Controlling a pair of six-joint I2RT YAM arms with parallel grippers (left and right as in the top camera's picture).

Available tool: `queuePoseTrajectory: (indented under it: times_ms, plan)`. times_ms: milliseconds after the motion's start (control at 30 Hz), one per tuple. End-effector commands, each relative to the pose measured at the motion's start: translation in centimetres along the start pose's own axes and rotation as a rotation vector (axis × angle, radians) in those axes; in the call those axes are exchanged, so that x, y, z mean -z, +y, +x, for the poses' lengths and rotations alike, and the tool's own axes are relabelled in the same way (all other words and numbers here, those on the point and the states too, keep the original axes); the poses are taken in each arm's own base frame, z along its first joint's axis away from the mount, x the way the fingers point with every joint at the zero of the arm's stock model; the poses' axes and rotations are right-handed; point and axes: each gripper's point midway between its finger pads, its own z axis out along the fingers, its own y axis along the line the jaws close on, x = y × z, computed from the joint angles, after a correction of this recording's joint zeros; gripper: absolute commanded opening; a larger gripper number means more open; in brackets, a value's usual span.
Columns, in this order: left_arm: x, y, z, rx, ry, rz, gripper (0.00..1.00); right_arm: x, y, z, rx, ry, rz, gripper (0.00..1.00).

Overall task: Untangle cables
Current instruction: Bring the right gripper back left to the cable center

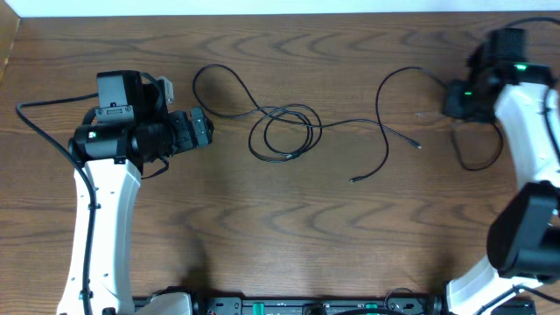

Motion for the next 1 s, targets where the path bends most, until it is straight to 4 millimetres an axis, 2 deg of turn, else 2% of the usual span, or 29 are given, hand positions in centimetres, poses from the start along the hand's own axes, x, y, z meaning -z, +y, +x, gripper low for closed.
queuePoseTrajectory:
  times_ms: [0,133,233,333,567,967]
  plan:
    - [0.4,-0.3,0.1,0.004,-0.008,0.016,1.0,-1.0,4.1,0.6,0.055,0.023,-0.059,0.01]
    - [0.4,-0.3,0.1,-0.004,-0.008,0.016,1.0,-2.6,8.2,2.0,0.198,0.06,-0.135,0.01]
    - [0.4,-0.2,0.1,-0.01,-0.009,0.012,1.0,-3.7,10.1,2.6,0.246,0.071,-0.159,0.01]
    - [0.4,-0.2,0.1,-0.023,-0.007,0.012,1.0,-5.1,11.0,3.2,0.273,0.093,-0.174,0.01]
    - [0.4,-0.2,0.1,-0.025,-0.006,0.012,1.0,-8.4,11.8,5.2,0.329,0.173,-0.176,0.01]
    - [0.4,-0.2,0.2,-0.024,-0.001,0.011,1.0,-10.7,11.7,7.2,0.358,0.249,-0.162,0.02]
